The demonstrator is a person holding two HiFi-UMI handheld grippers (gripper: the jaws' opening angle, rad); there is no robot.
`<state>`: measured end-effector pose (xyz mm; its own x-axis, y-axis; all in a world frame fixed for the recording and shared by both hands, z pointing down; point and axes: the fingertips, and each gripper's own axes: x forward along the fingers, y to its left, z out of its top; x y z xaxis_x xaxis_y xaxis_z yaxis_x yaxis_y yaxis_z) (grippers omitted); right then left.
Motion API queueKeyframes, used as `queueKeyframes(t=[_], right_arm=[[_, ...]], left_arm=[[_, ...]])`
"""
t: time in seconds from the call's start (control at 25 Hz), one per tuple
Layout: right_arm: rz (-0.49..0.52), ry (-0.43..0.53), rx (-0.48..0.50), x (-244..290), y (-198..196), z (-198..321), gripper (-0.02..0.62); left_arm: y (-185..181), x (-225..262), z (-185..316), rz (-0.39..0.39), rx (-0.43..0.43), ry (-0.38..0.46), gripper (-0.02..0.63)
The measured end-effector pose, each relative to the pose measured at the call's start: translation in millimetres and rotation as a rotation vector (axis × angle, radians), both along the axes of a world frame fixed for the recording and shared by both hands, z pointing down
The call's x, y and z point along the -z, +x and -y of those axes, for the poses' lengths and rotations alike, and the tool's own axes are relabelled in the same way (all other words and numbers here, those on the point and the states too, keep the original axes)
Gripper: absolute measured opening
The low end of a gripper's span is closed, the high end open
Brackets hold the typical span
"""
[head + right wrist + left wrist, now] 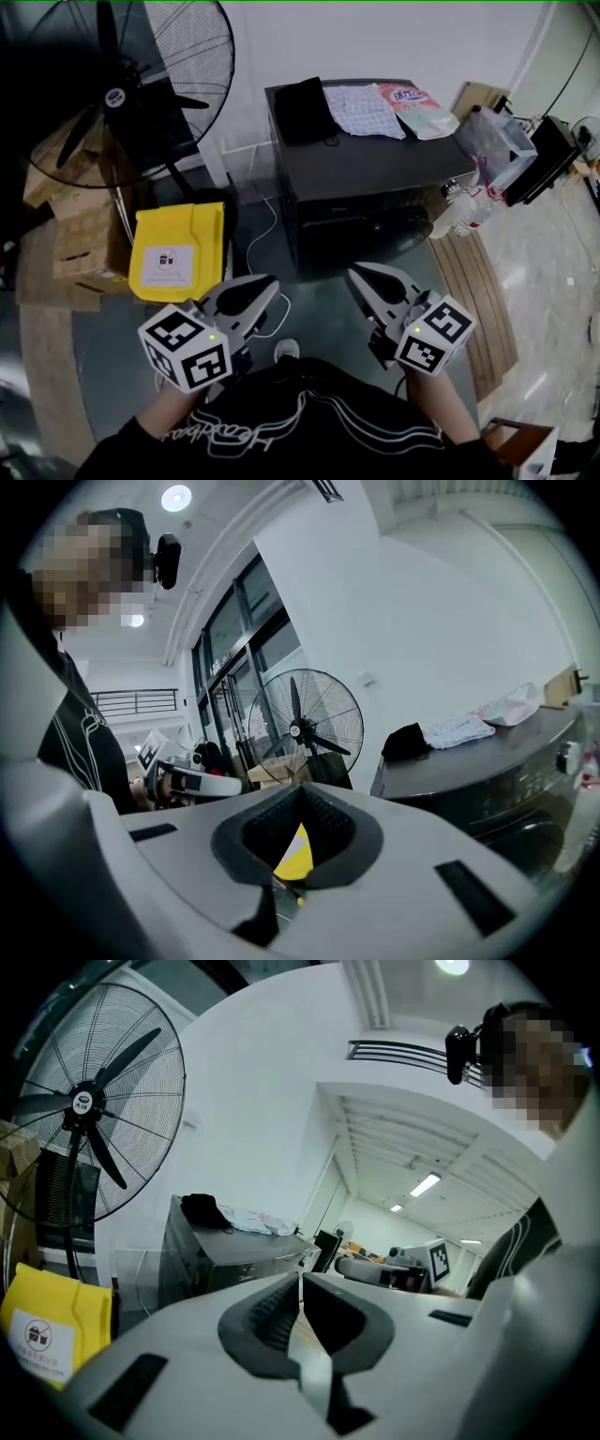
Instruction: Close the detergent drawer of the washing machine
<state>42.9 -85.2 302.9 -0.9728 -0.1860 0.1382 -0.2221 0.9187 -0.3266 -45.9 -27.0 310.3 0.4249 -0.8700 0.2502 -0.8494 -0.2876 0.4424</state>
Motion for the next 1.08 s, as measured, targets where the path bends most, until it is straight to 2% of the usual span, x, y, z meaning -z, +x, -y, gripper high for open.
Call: queueKeyframes(t=[0.16, 0.56, 1.08], right_arm=[[0.013, 0.032, 0.002, 12.9, 16.8, -22.5, 0.026], [0.048, 0.04, 0.008, 22.8, 54.3, -59.6, 0.026], [0.078, 0.063, 0.002, 37.6, 88.5, -86.5, 0.026]], left_arm=[[19.3, 14.1, -19.9, 0.017, 0.001, 0.033, 0.032], [61.2, 27.0, -58.8, 0.046, 0.011, 0.064, 0.032], [92.3, 38.6, -88.5, 0.083, 0.019, 0.082, 0.032]])
